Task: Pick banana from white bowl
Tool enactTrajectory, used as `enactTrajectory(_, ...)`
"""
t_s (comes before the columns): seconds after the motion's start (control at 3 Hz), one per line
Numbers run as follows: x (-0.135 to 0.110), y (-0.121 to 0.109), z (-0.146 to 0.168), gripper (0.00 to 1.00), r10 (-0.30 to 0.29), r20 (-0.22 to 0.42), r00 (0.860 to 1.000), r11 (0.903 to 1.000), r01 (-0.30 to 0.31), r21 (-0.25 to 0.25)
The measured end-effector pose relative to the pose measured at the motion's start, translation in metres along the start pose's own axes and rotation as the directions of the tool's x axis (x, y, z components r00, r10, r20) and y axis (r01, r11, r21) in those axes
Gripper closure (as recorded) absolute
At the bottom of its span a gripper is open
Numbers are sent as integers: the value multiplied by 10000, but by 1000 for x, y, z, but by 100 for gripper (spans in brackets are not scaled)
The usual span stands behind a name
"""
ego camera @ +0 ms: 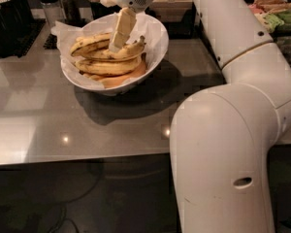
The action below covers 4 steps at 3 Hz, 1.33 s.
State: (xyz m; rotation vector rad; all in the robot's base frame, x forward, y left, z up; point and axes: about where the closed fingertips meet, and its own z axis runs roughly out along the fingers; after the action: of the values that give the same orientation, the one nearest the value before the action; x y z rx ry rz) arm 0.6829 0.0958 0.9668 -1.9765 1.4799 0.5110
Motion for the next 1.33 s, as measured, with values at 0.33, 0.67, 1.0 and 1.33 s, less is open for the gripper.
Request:
enactTrajectory(0.33,5,-4,12,0,213,256,9994,9997,-211,-95)
enactTrajectory(0.67,9,-2,35,0,401,413,9983,9978,-378,-552)
enactTrajectory(1.0,9,-2,36,19,406,416,9983,9977,-382,-560)
enactTrajectory(1.33,9,-2,36,42,406,416,9983,9977,-382,-560)
